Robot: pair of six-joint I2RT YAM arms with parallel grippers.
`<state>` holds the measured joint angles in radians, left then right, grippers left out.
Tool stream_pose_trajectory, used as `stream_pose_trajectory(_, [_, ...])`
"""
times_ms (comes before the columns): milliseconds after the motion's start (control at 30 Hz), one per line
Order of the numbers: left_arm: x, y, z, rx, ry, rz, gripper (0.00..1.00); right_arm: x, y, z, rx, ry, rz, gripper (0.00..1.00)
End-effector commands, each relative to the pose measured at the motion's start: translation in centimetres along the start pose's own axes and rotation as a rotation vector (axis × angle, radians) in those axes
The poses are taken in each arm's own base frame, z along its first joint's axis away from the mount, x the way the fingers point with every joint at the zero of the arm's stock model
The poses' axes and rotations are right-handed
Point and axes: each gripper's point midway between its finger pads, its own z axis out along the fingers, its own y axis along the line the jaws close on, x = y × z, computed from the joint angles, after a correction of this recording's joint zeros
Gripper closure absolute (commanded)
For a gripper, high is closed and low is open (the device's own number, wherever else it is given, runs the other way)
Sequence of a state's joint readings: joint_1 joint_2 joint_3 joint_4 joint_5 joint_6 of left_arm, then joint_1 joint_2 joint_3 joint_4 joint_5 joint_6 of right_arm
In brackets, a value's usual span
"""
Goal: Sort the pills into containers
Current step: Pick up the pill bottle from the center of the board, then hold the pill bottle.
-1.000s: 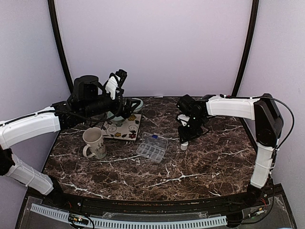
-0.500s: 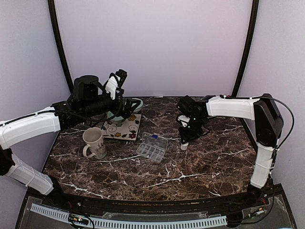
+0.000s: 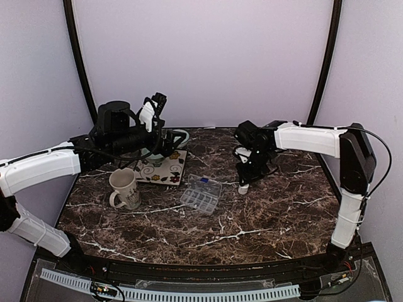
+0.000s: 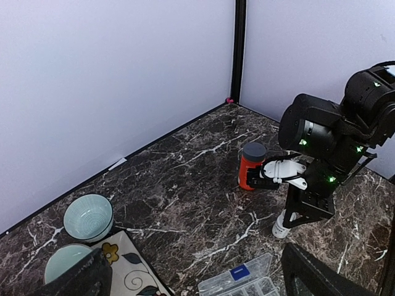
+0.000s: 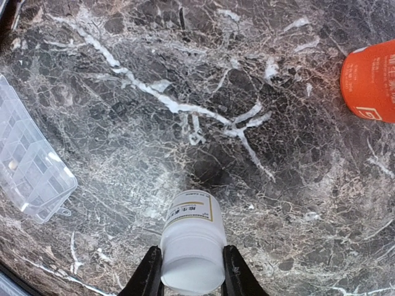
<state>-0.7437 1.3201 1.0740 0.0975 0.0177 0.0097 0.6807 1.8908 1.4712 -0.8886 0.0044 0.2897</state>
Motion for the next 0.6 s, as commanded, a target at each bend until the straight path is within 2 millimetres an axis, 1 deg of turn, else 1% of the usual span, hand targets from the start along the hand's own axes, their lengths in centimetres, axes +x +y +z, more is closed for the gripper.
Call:
stream_pose_trajectory(0, [-2.4, -0.9, 0.0, 0.065, -0.066, -0.066, 0.01, -2.2, 0.6, -4.1, 0.000, -0.118, 0.012, 0.97])
stream_pose_trajectory(67, [-3.2, -1.2, 0.2, 0.084, -0.077, -0.077, 0.01, -3.0, 1.1, -5.4, -0.003, -0.154, 0.018, 1.00])
stream_pose_trajectory(167, [-3.7, -1.6, 0.6, 0.111, -0.081, -0.082, 0.01, -4.2, 1.7, -7.4, -0.008, -0.206, 0.021, 1.00])
stream_pose_trajectory(400, [-3.6, -1.9, 0.4, 0.156, -0.088, -0.130, 0.01, -6.0, 2.9, -11.2, -0.043, -0.295, 0.035, 1.00])
stream_pose_trajectory(567, [-3.2, -1.8, 0.0, 0.194, -0.086, -0.197, 0.05, -7.1, 3.6, -14.7, -0.105, -0.392, 0.040, 1.00])
